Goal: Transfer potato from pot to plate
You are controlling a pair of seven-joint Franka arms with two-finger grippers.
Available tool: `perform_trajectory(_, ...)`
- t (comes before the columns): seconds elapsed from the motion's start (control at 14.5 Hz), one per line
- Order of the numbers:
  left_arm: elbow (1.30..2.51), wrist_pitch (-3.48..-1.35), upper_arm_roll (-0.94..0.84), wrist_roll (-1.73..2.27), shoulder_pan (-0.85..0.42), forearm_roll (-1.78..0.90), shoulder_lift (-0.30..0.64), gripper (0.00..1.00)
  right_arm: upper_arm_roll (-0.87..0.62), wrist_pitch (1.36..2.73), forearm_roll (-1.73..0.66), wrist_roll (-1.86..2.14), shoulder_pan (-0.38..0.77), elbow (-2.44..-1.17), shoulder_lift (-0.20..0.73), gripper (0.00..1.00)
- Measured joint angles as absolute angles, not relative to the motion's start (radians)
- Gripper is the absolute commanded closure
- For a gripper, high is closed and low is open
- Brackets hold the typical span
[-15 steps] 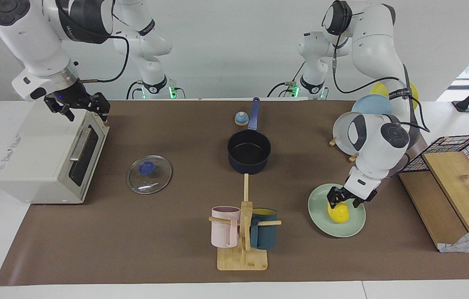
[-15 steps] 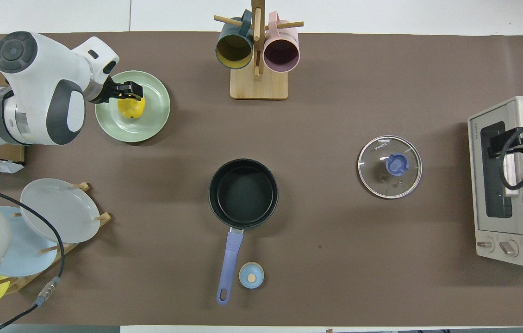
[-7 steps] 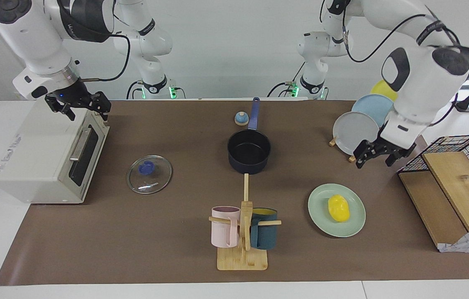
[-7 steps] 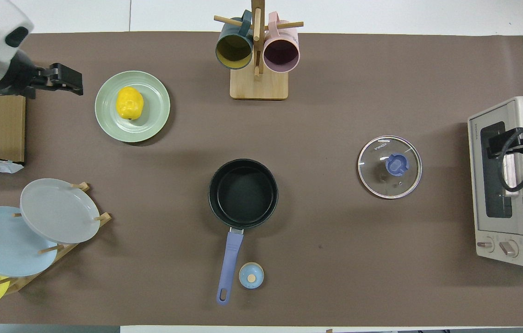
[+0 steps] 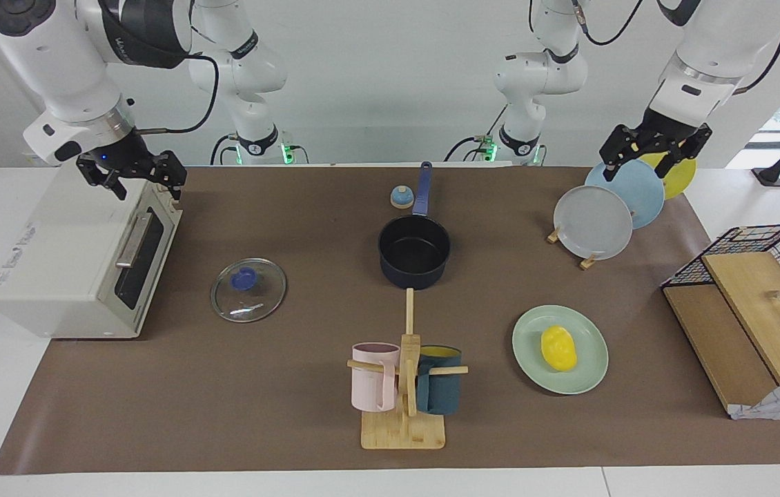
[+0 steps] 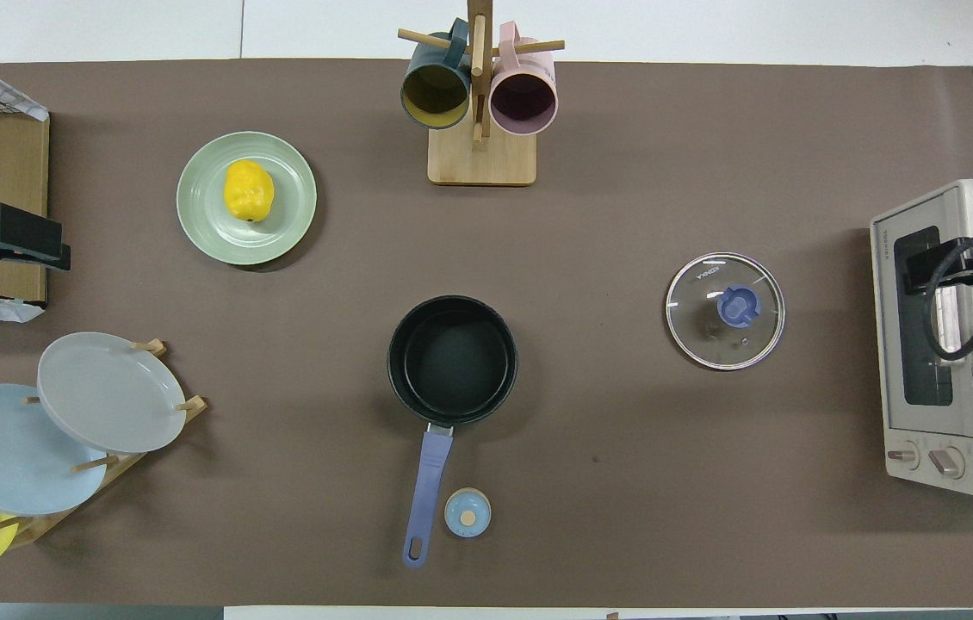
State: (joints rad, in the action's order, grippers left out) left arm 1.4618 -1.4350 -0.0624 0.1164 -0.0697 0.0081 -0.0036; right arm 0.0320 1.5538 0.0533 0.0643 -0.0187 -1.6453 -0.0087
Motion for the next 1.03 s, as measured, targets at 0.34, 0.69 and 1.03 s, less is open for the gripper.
perform_trajectory(0.34,1.590,-1.493,-0.061,0.116,-0.070,0.006,-0.042,0.00,0.032,1.553,0.050,0.064,-0.019,-1.645,-0.009,0.00)
perform_trajectory(0.69,1.571,-1.512,-0.059,0.116,-0.070,0.003,-0.031,0.00,0.032,1.553,0.004,0.064,-0.019,-1.645,-0.009,0.00)
perform_trajectory(1.03,1.568,-1.512,-0.059,0.116,-0.071,0.003,-0.033,0.00,0.032,1.554,0.004,0.064,-0.019,-1.645,-0.010,0.00)
